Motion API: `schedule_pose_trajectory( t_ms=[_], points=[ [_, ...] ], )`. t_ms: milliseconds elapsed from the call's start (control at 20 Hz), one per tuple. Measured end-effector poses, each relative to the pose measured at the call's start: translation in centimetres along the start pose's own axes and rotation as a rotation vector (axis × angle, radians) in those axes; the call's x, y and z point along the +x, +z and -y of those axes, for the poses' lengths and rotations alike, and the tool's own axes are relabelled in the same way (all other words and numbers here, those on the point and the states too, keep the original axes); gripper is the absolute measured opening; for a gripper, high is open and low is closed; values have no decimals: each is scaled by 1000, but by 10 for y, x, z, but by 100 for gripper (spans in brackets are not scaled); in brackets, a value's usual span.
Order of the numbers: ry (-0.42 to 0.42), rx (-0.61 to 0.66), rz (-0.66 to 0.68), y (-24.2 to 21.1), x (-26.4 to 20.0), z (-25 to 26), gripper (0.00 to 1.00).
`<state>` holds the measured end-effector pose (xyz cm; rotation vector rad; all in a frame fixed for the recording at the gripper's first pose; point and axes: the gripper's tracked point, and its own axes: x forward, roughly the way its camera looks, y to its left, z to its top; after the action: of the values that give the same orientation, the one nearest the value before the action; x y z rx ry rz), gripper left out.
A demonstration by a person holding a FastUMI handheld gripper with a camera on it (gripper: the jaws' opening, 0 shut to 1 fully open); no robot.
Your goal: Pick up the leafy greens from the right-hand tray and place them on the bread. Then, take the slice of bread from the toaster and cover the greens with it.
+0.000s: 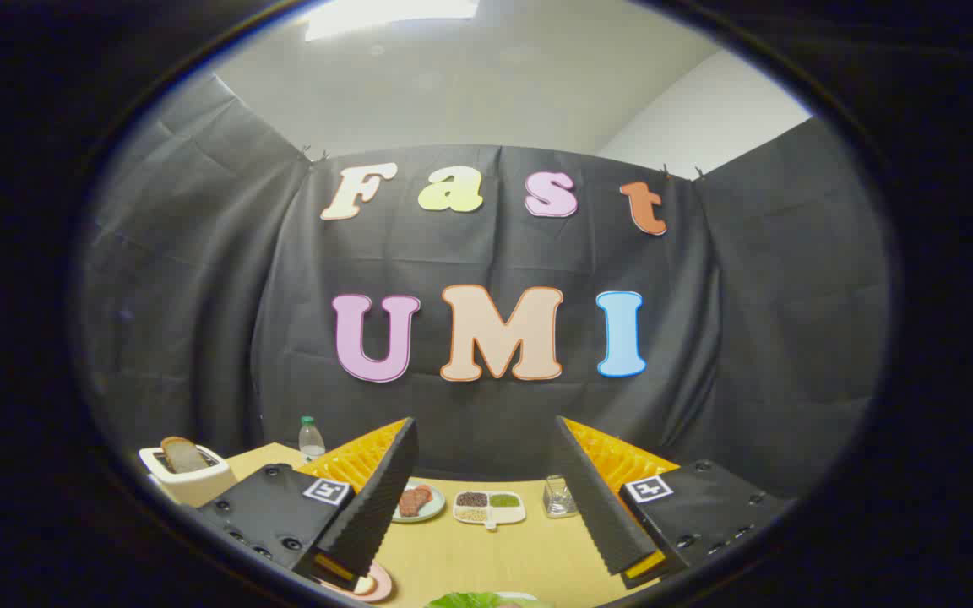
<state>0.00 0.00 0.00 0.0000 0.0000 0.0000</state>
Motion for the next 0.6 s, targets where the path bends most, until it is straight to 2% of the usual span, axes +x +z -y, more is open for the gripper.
schedule_pose_trajectory(
  t_ms=[600],
  points=[
    [7, 22, 12, 2, -2, 14, 100]
  ],
)
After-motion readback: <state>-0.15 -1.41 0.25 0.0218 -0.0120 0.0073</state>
